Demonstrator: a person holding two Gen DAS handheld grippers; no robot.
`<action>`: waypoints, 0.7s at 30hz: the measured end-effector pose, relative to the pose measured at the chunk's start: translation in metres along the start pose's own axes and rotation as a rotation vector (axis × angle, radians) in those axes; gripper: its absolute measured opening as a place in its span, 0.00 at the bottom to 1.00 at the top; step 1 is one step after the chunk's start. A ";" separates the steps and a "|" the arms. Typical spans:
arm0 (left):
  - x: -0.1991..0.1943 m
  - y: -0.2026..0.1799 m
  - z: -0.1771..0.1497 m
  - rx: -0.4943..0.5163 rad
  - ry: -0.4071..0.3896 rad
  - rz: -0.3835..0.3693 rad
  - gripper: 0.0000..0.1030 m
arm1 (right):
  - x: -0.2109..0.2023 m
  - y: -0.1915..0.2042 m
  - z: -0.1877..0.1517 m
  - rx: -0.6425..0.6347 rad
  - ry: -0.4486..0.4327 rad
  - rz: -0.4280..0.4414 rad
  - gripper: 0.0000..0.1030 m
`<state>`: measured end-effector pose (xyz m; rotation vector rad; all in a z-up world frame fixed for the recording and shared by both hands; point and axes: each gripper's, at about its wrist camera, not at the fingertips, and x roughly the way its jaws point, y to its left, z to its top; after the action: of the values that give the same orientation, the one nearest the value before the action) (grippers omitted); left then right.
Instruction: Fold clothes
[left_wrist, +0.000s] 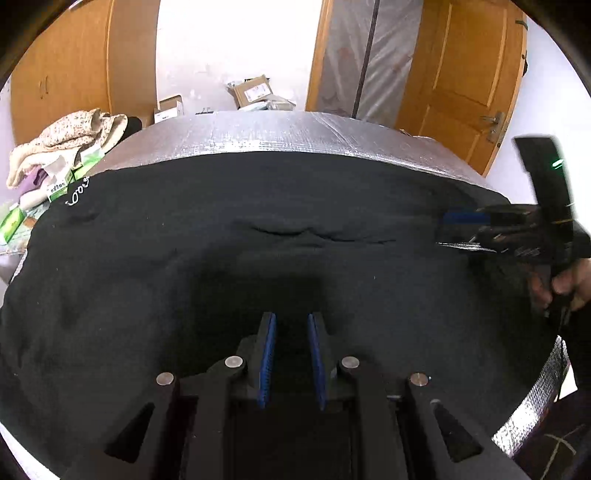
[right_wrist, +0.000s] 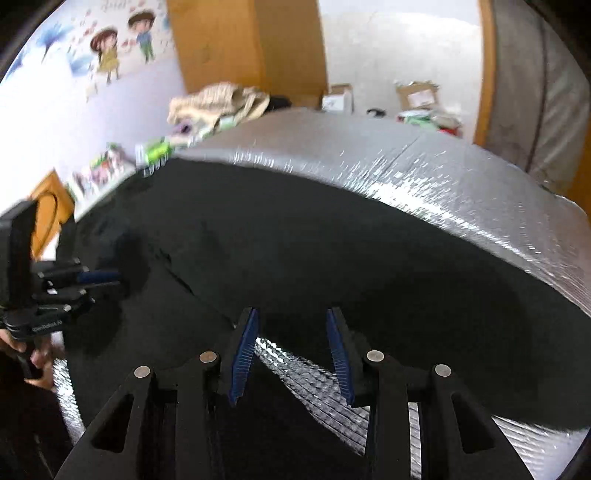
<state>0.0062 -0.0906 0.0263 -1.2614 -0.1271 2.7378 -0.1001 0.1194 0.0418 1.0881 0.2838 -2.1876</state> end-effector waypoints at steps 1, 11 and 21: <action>-0.002 0.002 0.000 0.000 -0.004 0.003 0.18 | 0.005 -0.002 -0.003 -0.005 0.016 -0.010 0.39; -0.006 0.023 0.020 -0.018 -0.044 0.055 0.18 | -0.029 -0.030 0.019 0.020 -0.057 -0.026 0.39; 0.025 0.043 0.072 -0.049 -0.039 0.076 0.19 | 0.040 -0.055 0.089 -0.104 -0.045 -0.020 0.39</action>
<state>-0.0683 -0.1315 0.0486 -1.2504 -0.1532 2.8416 -0.2090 0.1010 0.0613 0.9817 0.3851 -2.1865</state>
